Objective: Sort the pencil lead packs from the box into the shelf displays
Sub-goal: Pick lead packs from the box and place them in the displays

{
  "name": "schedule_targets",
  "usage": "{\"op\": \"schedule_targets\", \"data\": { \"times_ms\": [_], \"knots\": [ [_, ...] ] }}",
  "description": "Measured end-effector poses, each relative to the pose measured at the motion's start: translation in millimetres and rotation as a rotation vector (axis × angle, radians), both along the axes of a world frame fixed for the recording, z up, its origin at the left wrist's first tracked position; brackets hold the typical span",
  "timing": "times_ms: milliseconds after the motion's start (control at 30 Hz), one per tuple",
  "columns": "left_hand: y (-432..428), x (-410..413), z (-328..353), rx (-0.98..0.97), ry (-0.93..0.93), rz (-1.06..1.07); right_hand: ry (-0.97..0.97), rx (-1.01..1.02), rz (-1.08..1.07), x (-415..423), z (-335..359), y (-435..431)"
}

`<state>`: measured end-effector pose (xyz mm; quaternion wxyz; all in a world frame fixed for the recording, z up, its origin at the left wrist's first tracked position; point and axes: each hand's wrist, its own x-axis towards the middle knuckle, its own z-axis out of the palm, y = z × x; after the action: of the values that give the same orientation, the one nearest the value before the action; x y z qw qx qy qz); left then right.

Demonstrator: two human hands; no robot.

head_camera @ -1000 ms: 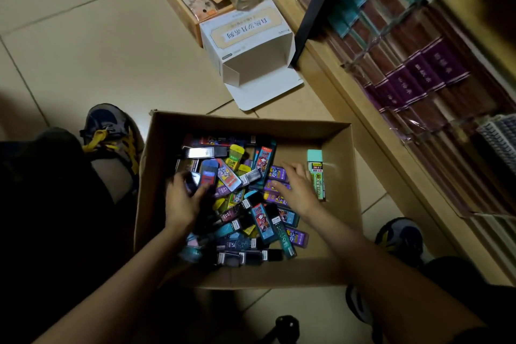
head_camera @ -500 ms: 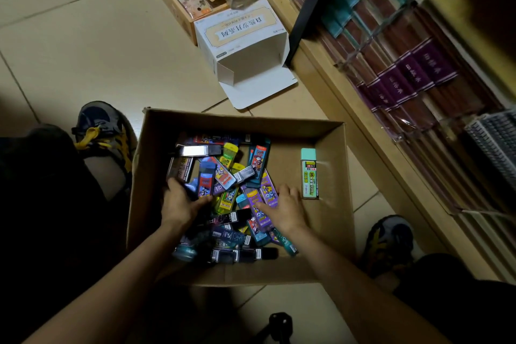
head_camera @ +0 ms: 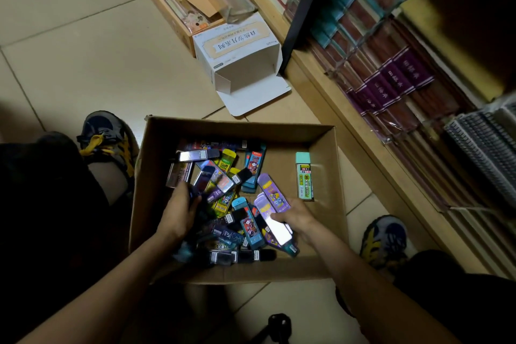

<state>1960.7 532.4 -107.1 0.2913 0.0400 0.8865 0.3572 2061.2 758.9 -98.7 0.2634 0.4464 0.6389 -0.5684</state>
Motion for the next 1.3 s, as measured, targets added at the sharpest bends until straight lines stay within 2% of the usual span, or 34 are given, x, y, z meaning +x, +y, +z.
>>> {"op": "schedule_targets", "data": {
  "times_ms": [167, 267, 333, 500, 633, 733, 833, 933, 1033, 1200, 1300],
  "knots": [
    [17.8, -7.2, 23.6, 0.200, -0.077, 0.037, 0.061, 0.015, -0.050, 25.8, 18.3, 11.8],
    [39.8, -1.8, 44.3, 0.434, -0.316, 0.266, 0.146, -0.005, -0.147, 29.3, 35.9, 13.6],
    [53.3, 7.8, 53.8, 0.527, -0.442, 0.342, 0.219, -0.075, -0.235, 26.6, 52.5, 10.4],
    [79.9, 32.1, 83.2, 0.646, -0.670, 0.323, 0.410, -0.247, -0.333, 13.2, 100.6, -5.7],
    [88.6, 35.6, 111.5, 0.835, -0.797, 0.330, 0.490, -0.264, -0.337, 9.1, 133.0, -17.1],
    [89.6, 33.8, 134.9, 0.904, -0.750, 0.265, 0.543, -0.219, -0.354, 5.1, 152.9, -21.1],
    [93.0, 35.3, 153.9, 0.848, -0.597, 0.317, 0.585, -0.182, -0.290, 0.4, 170.4, -26.1],
    [96.7, 34.1, 167.8, 0.874, -0.533, 0.332, 0.606, -0.107, -0.207, -2.9, 190.4, -29.6],
    [100.0, 29.3, 185.2, 0.926, -0.475, 0.338, 0.612, 0.056, -0.136, -7.7, 212.9, -28.1],
    [108.1, 25.4, 212.9, 0.986, -0.439, 0.230, 0.646, 0.455, 0.037, -9.9, 240.9, -11.5],
    [114.2, 23.8, 227.7, 1.004, -0.441, 0.245, 0.731, 0.351, -0.073, -10.8, 254.6, -6.4]
  ]
}}
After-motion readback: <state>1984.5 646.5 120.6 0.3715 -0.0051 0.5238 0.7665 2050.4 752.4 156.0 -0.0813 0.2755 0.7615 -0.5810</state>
